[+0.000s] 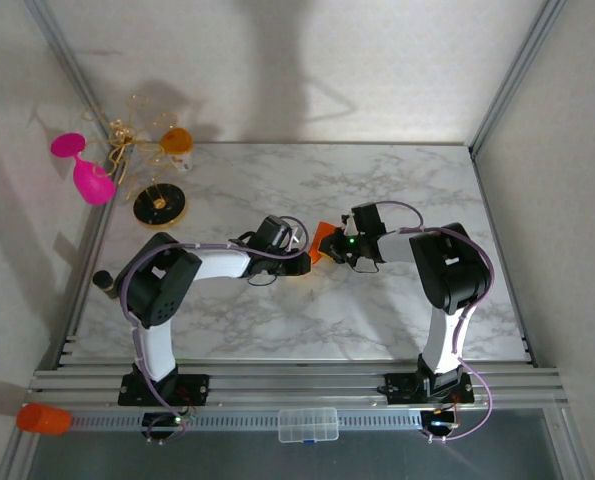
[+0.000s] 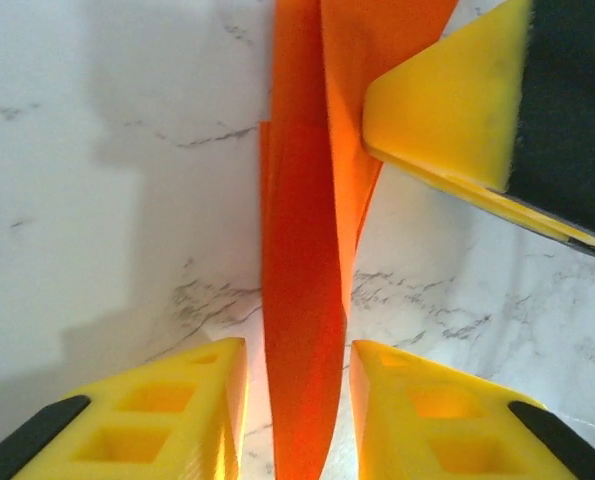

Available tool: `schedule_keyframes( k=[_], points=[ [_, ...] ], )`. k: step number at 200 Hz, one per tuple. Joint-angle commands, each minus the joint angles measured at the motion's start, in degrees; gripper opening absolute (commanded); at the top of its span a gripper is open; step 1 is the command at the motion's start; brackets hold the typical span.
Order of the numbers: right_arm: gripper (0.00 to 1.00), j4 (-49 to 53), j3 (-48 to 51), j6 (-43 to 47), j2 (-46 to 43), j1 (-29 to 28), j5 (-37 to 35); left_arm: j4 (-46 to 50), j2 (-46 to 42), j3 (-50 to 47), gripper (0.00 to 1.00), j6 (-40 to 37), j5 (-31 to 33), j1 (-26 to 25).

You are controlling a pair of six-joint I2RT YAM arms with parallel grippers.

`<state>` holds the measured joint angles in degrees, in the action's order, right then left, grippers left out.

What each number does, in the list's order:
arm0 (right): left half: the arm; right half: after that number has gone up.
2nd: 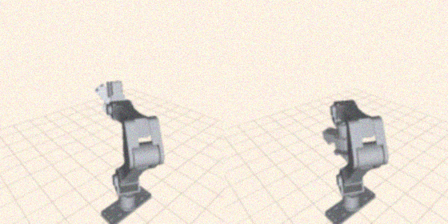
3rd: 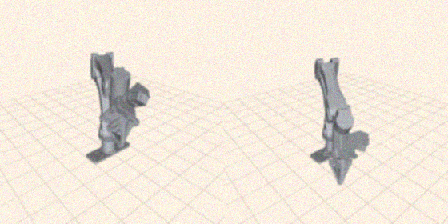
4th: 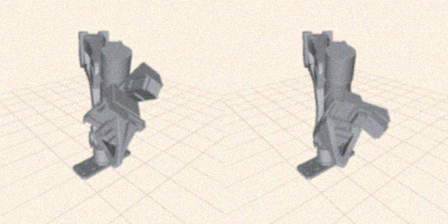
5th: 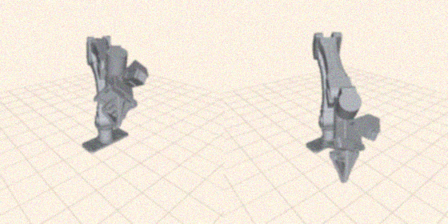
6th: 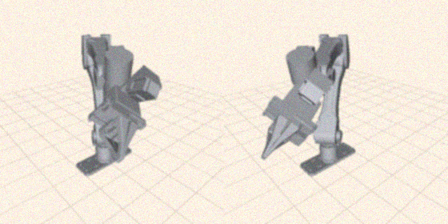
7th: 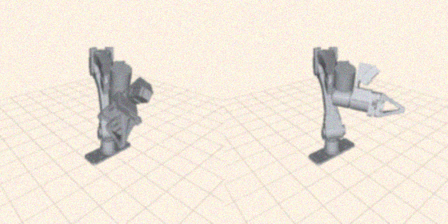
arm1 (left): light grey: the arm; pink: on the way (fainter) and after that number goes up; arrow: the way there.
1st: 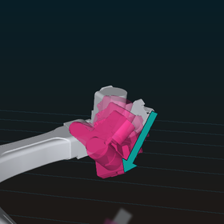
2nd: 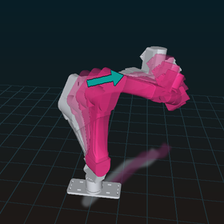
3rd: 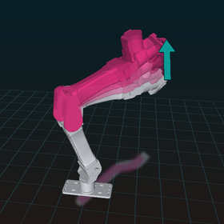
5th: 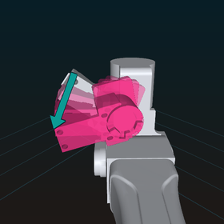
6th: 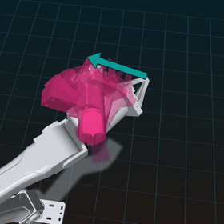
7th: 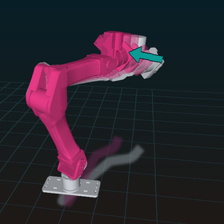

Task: Fold a paper plane with a square sheet of paper (pick it up from the middle)
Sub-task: Fold the wing for the fifth time at the center of the table.

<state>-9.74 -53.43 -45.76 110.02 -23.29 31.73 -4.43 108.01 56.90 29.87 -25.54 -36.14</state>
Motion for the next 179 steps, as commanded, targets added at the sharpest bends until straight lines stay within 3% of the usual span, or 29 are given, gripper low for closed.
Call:
schedule_keyframes(
  k=[1,131,179],
  points=[
    [0.16,1.5,0.3,2.3,5.1,-0.8,-6.8,3.4,-2.3,1.4,0.33,0.5,2.5,0.8],
    [0.15,1.7,0.0,2.3,5.5,-0.9,-6.4,2.9,1.3,4.2,0.24,1.2,-0.2,0.8],
    [0.15,2.0,-0.2,2.3,5.6,-1.0,-6.4,2.8,1.9,3.5,0.17,1.3,-0.5,0.8]
  ],
)
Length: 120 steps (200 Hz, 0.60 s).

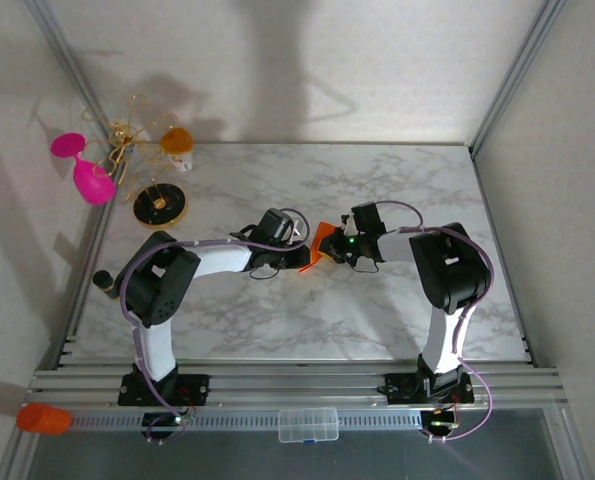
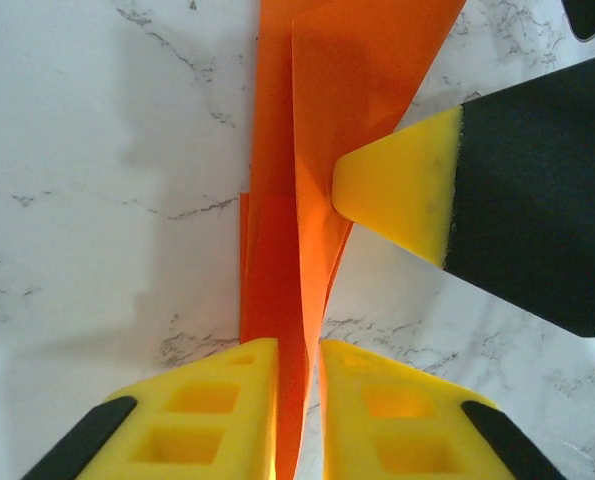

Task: Fold a paper plane with a square sheet of paper (pick it up from the middle)
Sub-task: Fold the wing for the fifth time at the center of the table.

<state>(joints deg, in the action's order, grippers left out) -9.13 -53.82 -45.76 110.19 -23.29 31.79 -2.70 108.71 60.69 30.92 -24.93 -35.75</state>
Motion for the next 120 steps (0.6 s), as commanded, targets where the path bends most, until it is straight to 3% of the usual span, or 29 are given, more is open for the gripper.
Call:
schedule_keyframes(
  k=[1,120],
  points=[
    [0.15,1.4,0.1,2.3,5.5,-1.0,-6.5,1.1,1.2,-0.3,0.17,0.3,-1.1,0.4],
    [0.15,2.6,-0.5,2.3,6.0,-1.2,-6.7,2.1,3.3,-0.6,0.16,0.1,-0.6,-0.2]
  ],
)
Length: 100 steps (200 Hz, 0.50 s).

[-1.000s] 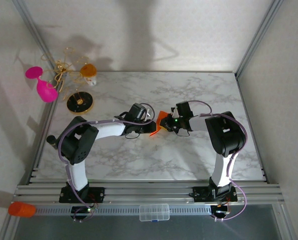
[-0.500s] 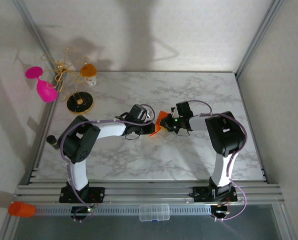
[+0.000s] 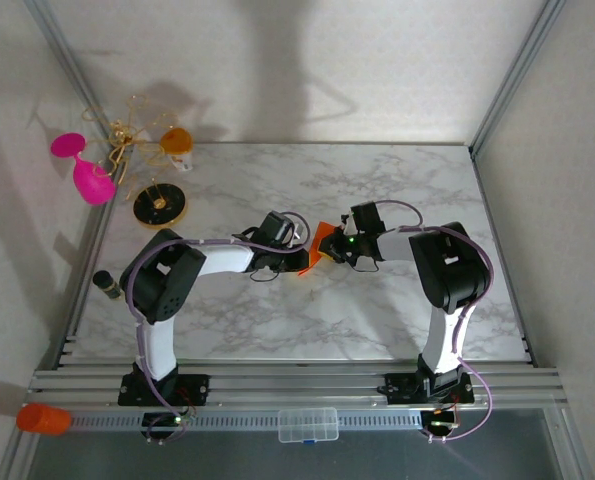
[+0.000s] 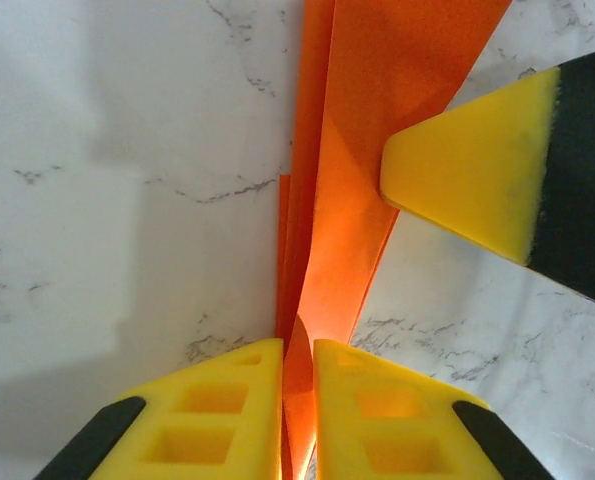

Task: Fold a paper plane with a square sheet of paper (pick it up from the middle)
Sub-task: Fold the wing for the fifth time at the center of the table.

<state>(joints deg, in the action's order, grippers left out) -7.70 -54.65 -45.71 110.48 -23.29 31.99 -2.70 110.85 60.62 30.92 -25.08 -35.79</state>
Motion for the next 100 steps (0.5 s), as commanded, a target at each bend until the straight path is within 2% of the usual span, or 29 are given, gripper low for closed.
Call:
schedule_keyframes(
  k=[1,22,40,62,100],
  points=[
    [0.15,1.1,0.3,2.3,5.7,-1.2,-6.9,2.1,1.2,-0.5,0.16,0.0,-0.4,-0.2],
    [0.15,1.3,0.2,2.3,5.9,-1.2,-6.9,2.9,0.5,-0.1,0.18,-0.1,0.4,-0.2],
    [0.15,1.5,0.2,2.3,6.0,-1.2,-7.0,5.0,-1.8,1.0,0.26,-0.8,3.6,-0.2],
    [0.15,2.0,0.0,2.5,5.9,-1.2,-7.2,5.8,-5.8,1.9,0.3,-1.1,7.0,-0.1],
    [0.15,2.3,-0.2,2.6,6.1,-1.2,-7.2,1.2,-6.6,1.8,0.28,1.8,3.0,-0.4]
  ],
)
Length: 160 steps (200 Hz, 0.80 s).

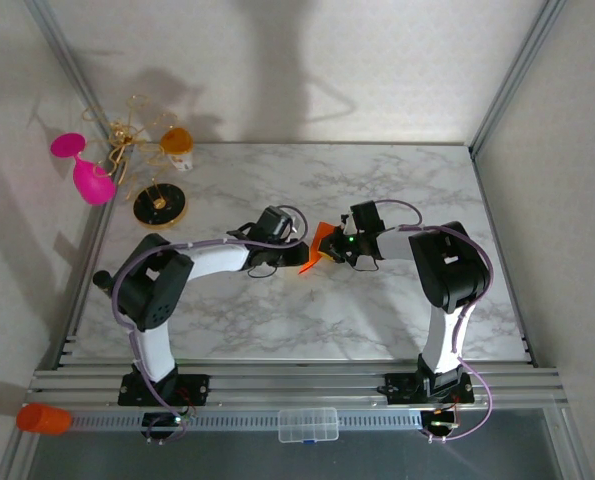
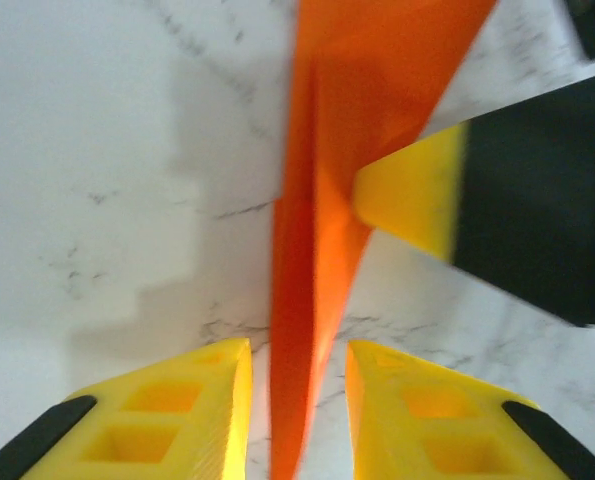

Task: Fold a paper plane with a square sheet of paper (pick it up from the middle)
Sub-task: Fold the wing for the fifth time at the center of the table.

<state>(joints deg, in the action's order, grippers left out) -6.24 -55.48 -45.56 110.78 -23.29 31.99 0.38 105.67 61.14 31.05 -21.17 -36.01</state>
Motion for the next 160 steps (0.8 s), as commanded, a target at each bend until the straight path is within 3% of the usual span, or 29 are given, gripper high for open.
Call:
schedule_keyframes(
  k=[1,80,160],
  points=[
    [0.15,0.8,0.6,2.5,5.8,-1.2,-7.2,-2.0,-1.3,1.3,0.28,1.7,-1.0,-0.2],
    [0.15,1.1,0.2,2.5,6.1,-1.4,-7.0,-4.2,5.3,2.7,0.18,4.7,-8.5,-1.5],
    [0.15,1.3,-0.1,2.5,6.4,-1.3,-7.0,-0.1,5.9,2.1,0.17,3.3,-5.4,-1.7]
  ],
)
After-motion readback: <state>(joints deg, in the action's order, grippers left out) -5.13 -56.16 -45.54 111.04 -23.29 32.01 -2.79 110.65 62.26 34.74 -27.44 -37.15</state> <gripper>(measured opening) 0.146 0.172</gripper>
